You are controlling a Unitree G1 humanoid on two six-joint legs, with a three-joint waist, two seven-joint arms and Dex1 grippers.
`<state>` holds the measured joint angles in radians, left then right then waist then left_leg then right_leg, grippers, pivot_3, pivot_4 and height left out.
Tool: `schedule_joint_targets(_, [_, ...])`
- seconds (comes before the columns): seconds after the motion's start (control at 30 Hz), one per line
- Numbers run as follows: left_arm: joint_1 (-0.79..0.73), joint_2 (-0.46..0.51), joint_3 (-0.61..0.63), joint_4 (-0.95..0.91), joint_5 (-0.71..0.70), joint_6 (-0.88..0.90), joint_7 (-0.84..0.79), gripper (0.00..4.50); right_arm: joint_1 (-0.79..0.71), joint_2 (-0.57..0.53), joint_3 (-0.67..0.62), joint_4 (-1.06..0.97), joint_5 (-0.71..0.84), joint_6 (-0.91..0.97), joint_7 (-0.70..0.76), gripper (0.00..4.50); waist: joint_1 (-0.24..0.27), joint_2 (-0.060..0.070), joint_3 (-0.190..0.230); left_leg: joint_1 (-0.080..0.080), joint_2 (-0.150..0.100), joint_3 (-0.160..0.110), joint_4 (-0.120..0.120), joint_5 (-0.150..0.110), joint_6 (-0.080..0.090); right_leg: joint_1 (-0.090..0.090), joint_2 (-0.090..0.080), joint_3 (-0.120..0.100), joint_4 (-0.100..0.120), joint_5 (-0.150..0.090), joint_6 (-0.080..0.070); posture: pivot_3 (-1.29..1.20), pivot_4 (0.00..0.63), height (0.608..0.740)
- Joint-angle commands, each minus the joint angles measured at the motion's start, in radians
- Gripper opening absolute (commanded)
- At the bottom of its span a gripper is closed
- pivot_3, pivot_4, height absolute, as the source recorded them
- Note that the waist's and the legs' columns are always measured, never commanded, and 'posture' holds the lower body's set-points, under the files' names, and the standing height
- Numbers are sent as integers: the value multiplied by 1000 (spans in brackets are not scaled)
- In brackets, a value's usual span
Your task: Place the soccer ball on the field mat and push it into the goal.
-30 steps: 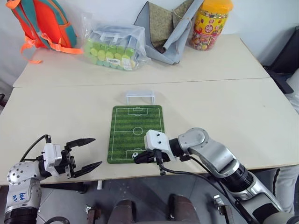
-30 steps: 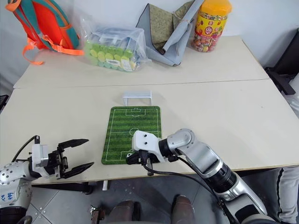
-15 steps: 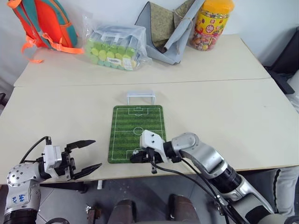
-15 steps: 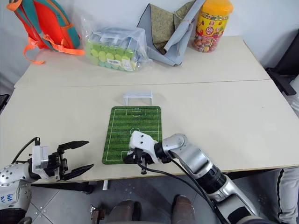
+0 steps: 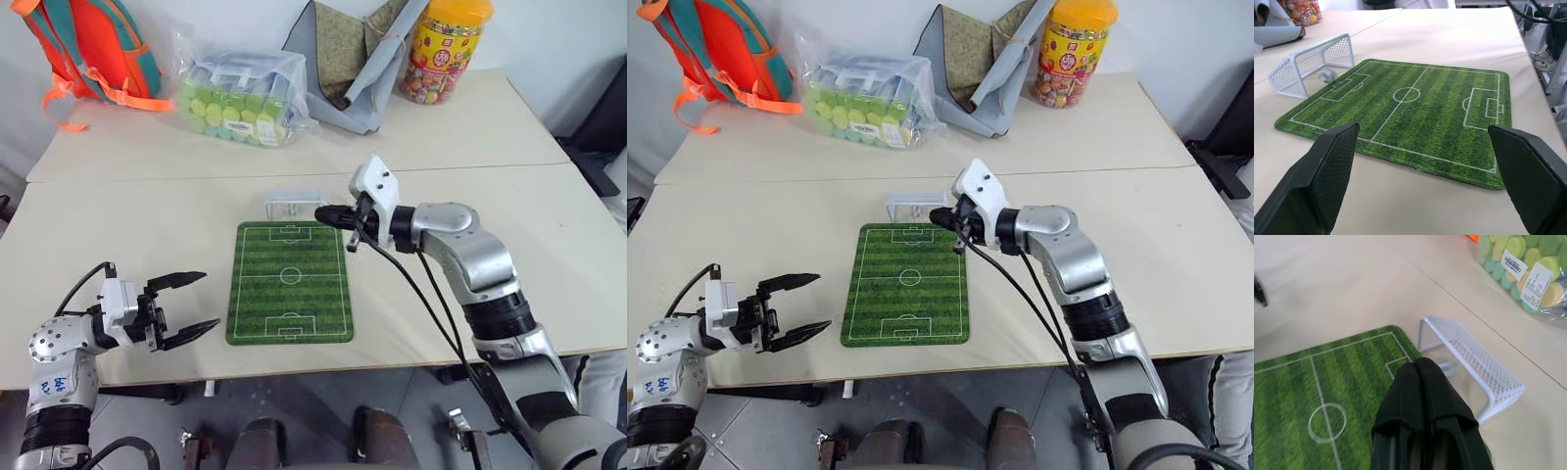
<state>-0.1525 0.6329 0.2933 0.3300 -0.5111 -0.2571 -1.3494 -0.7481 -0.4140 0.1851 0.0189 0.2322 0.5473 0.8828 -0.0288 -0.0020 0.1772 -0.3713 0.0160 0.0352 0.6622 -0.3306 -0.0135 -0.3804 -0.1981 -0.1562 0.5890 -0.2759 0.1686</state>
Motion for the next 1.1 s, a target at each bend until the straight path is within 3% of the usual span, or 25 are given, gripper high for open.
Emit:
schedule_joint_targets(0.03, [-27, 7, 11, 18, -2, 46, 49, 4500, 27, -55, -18, -37, 11, 0, 36, 24, 1, 0, 0, 0, 0, 0, 1, 0, 1, 0, 0, 0, 0, 0, 0, 0, 150, 740])
schedule_joint_targets(0.1, [-43, 14, 24, 41, 24, 51, 110, 4500, 67, -113, -43, -16, 18, -47, 88, 24, 0, 0, 0, 0, 0, 1, 1, 0, 1, 0, -1, 1, 0, 0, 0, 0, 150, 740])
schedule_joint_targets(0.23, [-59, 22, 60, 60, 24, 43, 169, 4500, 150, -234, -106, 68, 52, -228, 250, 873, 2, -1, 0, 0, -1, 1, 1, -1, 1, 1, -1, 1, 0, 0, 0, 0, 150, 740])
schedule_joint_targets(0.27, [-60, 23, 69, 63, 19, 39, 174, 4500, 159, -244, -125, 89, 71, -259, 282, 1354, 1, -1, 0, 0, 0, 1, 1, -1, 2, 1, -1, 1, -1, 0, 0, 0, 150, 740])
schedule_joint_targets(0.43, [-53, 39, 114, 97, 17, 37, 199, 4500, 193, -318, -183, 237, 113, -370, 458, 2884, -4, -1, 0, 1, 0, 2, 1, -1, 1, 1, -1, 1, -1, 0, 0, 0, 150, 740])
schedule_joint_targets(0.57, [-3, 60, 165, 112, 8, 21, 189, 4500, 166, -364, -223, 423, 98, -437, 495, 4311, -2, -1, 1, 2, 0, 2, 2, -1, 2, 2, -1, 1, -1, 0, 0, 0, 150, 740])
schedule_joint_targets(0.6, [8, 65, 173, 113, 5, 23, 188, 4500, 158, -374, -227, 461, 91, -450, 502, 4485, -1, -1, 1, 2, 0, 2, 2, -1, 1, 2, -1, 1, -1, 0, 0, 0, 150, 740])
schedule_joint_targets(0.83, [50, 95, 214, 114, -6, 43, 180, 4500, 140, -403, -272, 600, 93, -519, 539, 4485, 0, 0, 1, 2, 0, 2, 2, -1, 1, 2, -1, 1, -1, 0, 0, 0, 150, 740])
schedule_joint_targets(1.1, [91, 88, 236, 45, -29, 74, 200, 4500, 170, -402, -310, 596, 99, -516, 506, 4485, 0, 0, 1, 2, 0, 2, 3, -1, 1, 2, -1, 1, 0, 0, 0, 0, 150, 740])
